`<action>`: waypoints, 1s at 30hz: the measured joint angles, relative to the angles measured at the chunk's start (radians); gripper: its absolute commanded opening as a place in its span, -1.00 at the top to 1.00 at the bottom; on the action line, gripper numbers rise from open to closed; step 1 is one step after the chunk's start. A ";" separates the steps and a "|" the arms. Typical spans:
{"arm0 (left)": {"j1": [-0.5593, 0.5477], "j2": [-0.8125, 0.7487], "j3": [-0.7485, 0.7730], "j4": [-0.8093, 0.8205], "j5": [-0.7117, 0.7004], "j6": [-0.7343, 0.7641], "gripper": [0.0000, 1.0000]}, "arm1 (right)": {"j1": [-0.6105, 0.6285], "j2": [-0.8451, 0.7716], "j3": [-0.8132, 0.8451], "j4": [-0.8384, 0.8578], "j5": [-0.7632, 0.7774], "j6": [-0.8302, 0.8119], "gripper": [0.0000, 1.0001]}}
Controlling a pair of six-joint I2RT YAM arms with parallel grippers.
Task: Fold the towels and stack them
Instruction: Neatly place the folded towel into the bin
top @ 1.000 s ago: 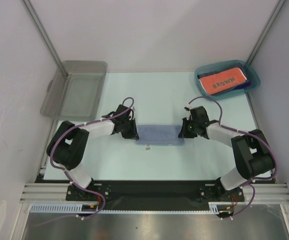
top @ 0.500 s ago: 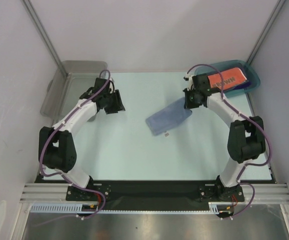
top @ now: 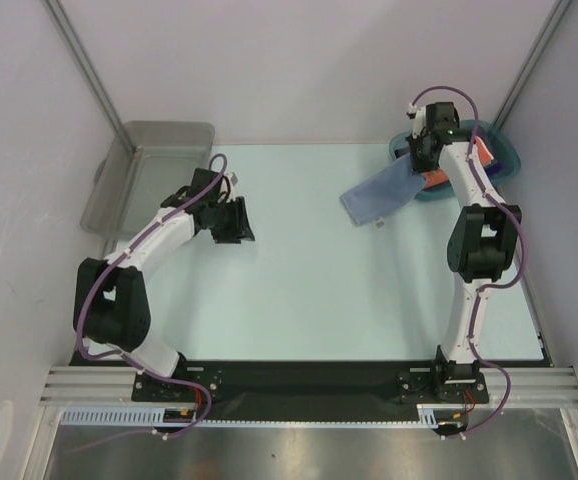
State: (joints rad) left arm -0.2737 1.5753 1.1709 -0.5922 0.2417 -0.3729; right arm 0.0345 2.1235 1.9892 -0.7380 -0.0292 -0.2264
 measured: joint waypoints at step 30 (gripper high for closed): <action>0.007 0.037 0.014 -0.006 0.127 0.053 -0.05 | -0.282 0.318 0.406 0.138 -0.040 -0.109 1.00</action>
State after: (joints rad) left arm -0.2668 1.6127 1.1851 -0.5987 0.3687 -0.3202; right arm -0.2470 2.4413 2.3947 -0.6003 -0.0692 -0.3355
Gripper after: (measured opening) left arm 0.524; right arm 0.033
